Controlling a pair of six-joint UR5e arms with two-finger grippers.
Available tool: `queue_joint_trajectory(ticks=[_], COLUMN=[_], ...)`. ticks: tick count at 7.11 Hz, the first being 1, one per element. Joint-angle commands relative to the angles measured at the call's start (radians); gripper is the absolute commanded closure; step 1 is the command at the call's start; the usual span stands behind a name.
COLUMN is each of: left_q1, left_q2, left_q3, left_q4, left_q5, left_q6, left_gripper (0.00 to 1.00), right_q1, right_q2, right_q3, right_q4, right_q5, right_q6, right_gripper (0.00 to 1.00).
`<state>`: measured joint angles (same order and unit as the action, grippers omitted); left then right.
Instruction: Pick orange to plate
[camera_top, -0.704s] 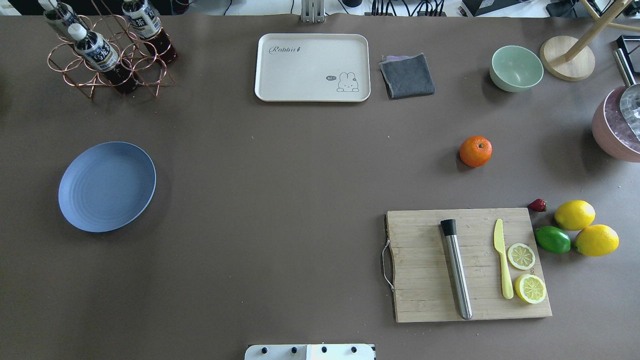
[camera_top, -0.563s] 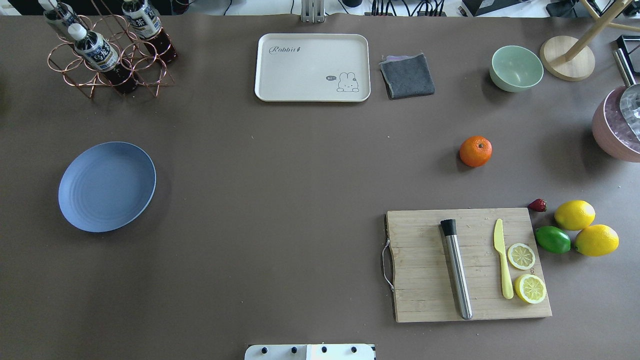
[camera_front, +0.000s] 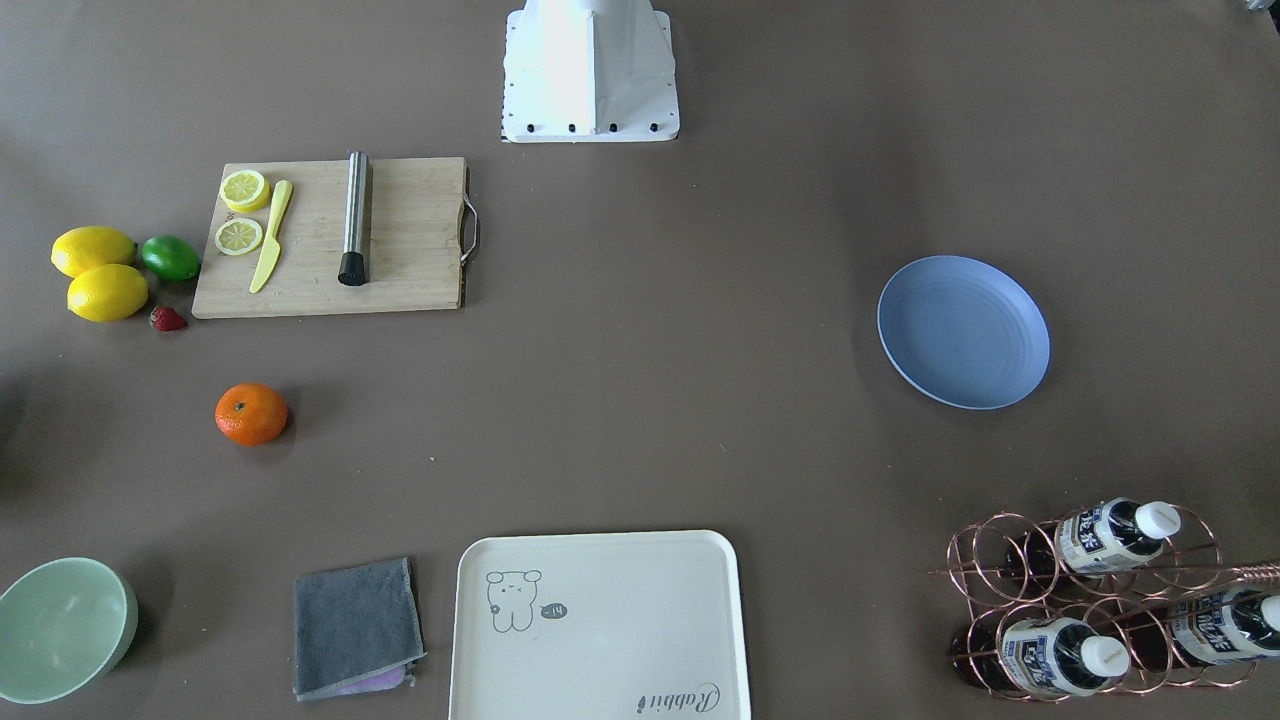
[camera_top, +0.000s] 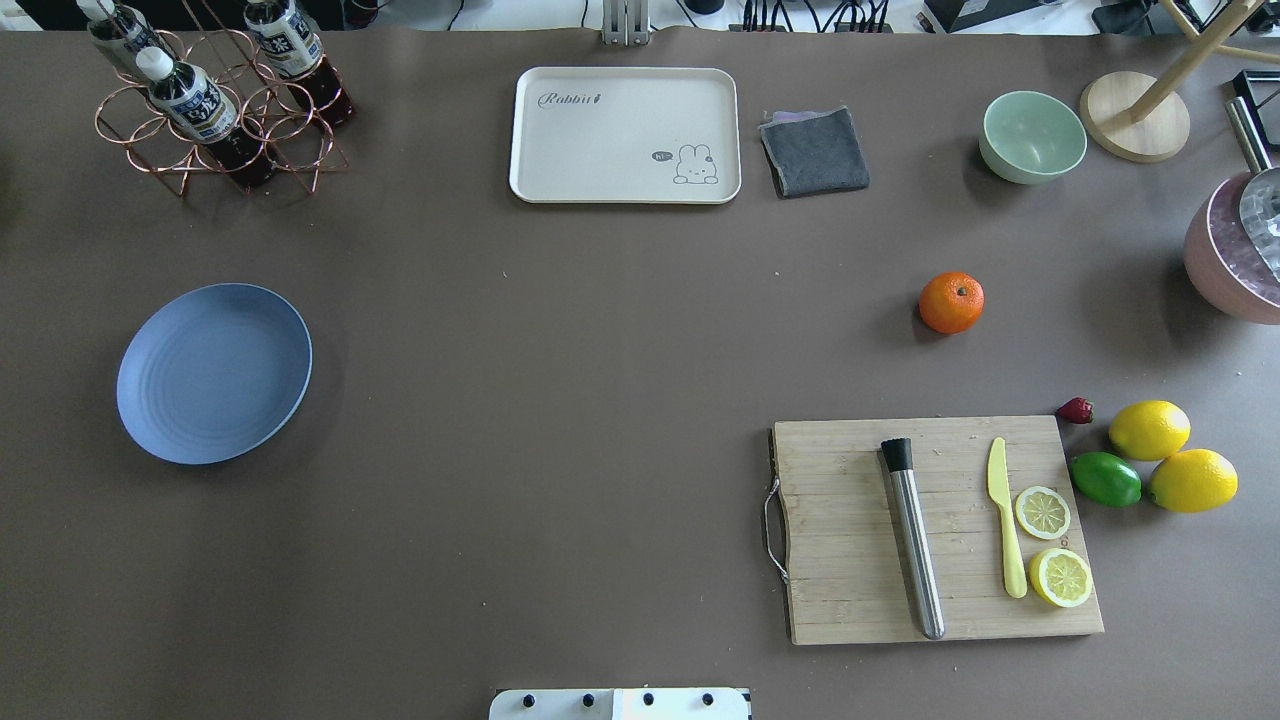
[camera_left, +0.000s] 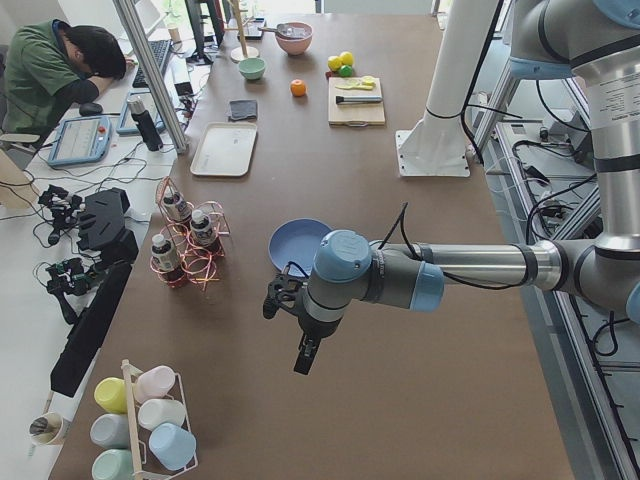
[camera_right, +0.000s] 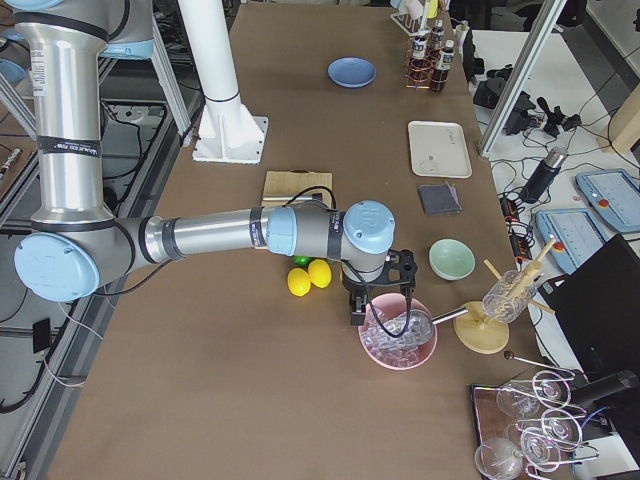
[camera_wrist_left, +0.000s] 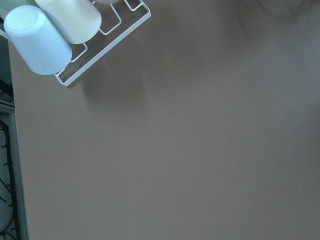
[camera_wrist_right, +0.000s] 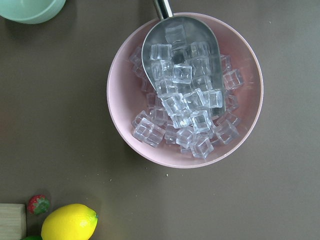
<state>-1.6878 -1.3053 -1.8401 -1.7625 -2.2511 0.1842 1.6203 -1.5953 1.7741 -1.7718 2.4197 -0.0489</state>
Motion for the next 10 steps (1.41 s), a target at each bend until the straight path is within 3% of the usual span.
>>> queue_joint_trajectory(ticks=[1,10], left_q1=[-0.003,-0.004], left_q2=[0.000,0.001], left_q3=[0.002,0.007], left_q4=[0.001,0.000], left_q5=[-0.002,0.002], left_q6=[0.000,-0.002], left_gripper=[0.02,0.02], right_q1=[0.004,0.003], right_q2=[-0.008,-0.006], right_q3=[0.024,0.048], right_q4=[0.000,0.000], right_q5=[0.002,-0.001], right_q6=[0.001,-0.002], right_gripper=[0.00,0.00])
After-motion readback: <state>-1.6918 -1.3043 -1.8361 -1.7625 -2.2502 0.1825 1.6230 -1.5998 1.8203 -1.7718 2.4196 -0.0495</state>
